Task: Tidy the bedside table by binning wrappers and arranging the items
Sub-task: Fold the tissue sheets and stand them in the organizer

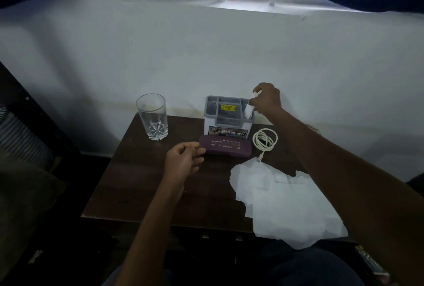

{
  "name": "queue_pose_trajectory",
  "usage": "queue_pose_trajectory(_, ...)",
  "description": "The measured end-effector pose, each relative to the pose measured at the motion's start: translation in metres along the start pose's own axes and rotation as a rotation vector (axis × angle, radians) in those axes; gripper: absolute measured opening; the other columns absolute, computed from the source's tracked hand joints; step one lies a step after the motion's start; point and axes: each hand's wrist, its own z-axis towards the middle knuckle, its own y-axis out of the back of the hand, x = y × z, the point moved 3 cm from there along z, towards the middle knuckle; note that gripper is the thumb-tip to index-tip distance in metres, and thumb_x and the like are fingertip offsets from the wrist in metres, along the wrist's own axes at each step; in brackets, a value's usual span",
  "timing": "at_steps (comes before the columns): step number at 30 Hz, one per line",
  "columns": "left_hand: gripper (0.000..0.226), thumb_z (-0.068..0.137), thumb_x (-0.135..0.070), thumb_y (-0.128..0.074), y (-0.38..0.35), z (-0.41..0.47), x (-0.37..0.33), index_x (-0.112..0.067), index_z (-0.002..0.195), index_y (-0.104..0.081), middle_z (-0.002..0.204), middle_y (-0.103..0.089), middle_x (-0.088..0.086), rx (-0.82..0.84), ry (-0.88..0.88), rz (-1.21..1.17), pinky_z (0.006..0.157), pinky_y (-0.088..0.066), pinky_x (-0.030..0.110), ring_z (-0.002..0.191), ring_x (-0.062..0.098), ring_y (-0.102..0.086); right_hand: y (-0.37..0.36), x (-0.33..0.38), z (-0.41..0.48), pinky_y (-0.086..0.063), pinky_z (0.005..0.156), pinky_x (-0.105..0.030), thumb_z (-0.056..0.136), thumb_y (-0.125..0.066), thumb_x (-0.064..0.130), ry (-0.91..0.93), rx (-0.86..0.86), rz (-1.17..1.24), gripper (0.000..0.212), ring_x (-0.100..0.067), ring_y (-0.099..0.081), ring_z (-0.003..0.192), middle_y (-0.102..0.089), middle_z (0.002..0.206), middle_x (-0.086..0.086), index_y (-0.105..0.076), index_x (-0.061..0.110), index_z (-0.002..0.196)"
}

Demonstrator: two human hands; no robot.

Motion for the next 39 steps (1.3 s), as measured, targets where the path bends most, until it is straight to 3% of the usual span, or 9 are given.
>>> queue_pose_trajectory(6, 0.021, 0.097, -0.012, -0.04, -0.004, -0.001, 0.001, -0.017, 0.102, -0.059, 0.092, -0.069, -0.004, 0.018, 0.004, 0.035, 0.071, -0.047, 0.025, 0.083, 0.011, -0.063, 0.008, -0.007, -0.018, -0.056, 0.066, -0.036, 0.073, -0.074, 0.008, -0.076, 0.031, 0.19, 0.04, -0.023, -0.058, 0.081, -0.06, 0.116, -0.018, -0.058, 0.005, 0.11)
queue_pose_trajectory(9, 0.021, 0.097, -0.011, -0.04, -0.007, -0.004, 0.001, -0.016, 0.103, -0.059, 0.092, -0.068, -0.003, 0.026, -0.005, 0.058, 0.07, -0.047, 0.025, 0.081, 0.011, -0.063, 0.032, -0.013, -0.05, -0.052, 0.082, -0.039, 0.076, -0.071, 0.017, -0.085, -0.052, 0.301, 0.024, -0.017, -0.058, 0.086, -0.064, 0.098, -0.007, -0.064, 0.011, 0.098)
queue_pose_trajectory(13, 0.02, 0.096, -0.011, -0.041, -0.016, -0.007, 0.003, -0.015, 0.103, -0.059, 0.094, -0.067, -0.001, 0.053, -0.003, 0.119, 0.07, -0.046, 0.026, 0.082, 0.012, -0.062, 0.066, -0.05, -0.108, -0.04, 0.059, -0.024, 0.081, -0.063, 0.006, -0.194, -0.026, 0.411, 0.01, -0.013, -0.048, 0.06, -0.056, 0.068, -0.002, -0.062, 0.012, 0.073)
queue_pose_trajectory(17, 0.018, 0.096, -0.012, -0.043, -0.033, -0.013, 0.007, -0.014, 0.103, -0.059, 0.098, -0.067, 0.001, 0.109, -0.003, 0.227, 0.07, -0.046, 0.025, 0.083, 0.014, -0.061, 0.067, -0.088, -0.136, -0.04, 0.055, -0.019, 0.081, -0.061, -0.002, -0.132, 0.232, 0.093, 0.025, -0.016, -0.053, 0.058, -0.06, 0.066, -0.008, -0.062, 0.015, 0.063)
queue_pose_trajectory(21, 0.018, 0.095, -0.01, -0.047, -0.057, -0.02, 0.017, -0.01, 0.107, -0.06, 0.101, -0.066, 0.004, 0.207, -0.016, 0.395, 0.064, -0.045, 0.021, 0.077, 0.011, -0.059, 0.043, -0.121, -0.146, -0.036, 0.089, -0.029, 0.073, -0.071, 0.008, -0.004, 0.477, -0.372, 0.013, -0.016, -0.058, 0.094, -0.064, 0.09, 0.0, -0.072, 0.012, 0.085)
queue_pose_trajectory(27, 0.018, 0.091, -0.006, -0.052, -0.089, -0.028, 0.039, -0.008, 0.106, -0.063, 0.102, -0.065, 0.011, 0.428, -0.076, 0.669, 0.068, -0.051, 0.024, 0.077, 0.016, -0.06, 0.038, -0.147, -0.148, -0.025, 0.081, -0.028, 0.072, -0.07, 0.018, 0.033, 0.412, -0.43, 0.025, -0.029, -0.05, 0.106, -0.054, 0.097, 0.0, -0.052, 0.035, 0.072)
queue_pose_trajectory(30, 0.019, 0.092, -0.008, -0.051, -0.097, -0.027, 0.04, -0.01, 0.107, -0.063, 0.104, -0.067, 0.01, 0.42, -0.09, 0.721, 0.049, -0.042, 0.01, 0.07, 0.01, -0.059, 0.033, -0.14, -0.149, -0.03, 0.082, -0.029, 0.074, -0.068, 0.018, 0.122, 0.421, -0.466, 0.026, -0.028, -0.049, 0.105, -0.052, 0.091, 0.005, -0.05, 0.035, 0.065)
queue_pose_trajectory(36, 0.017, 0.096, -0.012, -0.046, -0.099, -0.024, 0.032, -0.012, 0.103, -0.062, 0.099, -0.065, 0.003, 0.326, -0.105, 0.561, 0.061, -0.045, 0.02, 0.077, 0.011, -0.058, 0.051, -0.118, -0.147, -0.04, 0.097, -0.048, 0.066, -0.073, 0.014, 0.077, 0.451, -0.082, 0.019, -0.019, -0.06, 0.093, -0.064, 0.075, 0.013, -0.063, 0.028, 0.059)
queue_pose_trajectory(39, 0.026, 0.098, -0.023, -0.043, -0.095, -0.025, 0.027, -0.012, 0.108, -0.064, 0.105, -0.068, 0.003, 0.307, -0.042, 0.386, 0.077, -0.046, 0.028, 0.094, 0.019, -0.062, 0.064, -0.096, -0.157, -0.048, 0.082, -0.031, 0.071, -0.074, 0.002, 0.049, 0.537, 0.204, 0.009, -0.015, -0.061, 0.079, -0.068, 0.079, -0.007, -0.068, 0.002, 0.078)
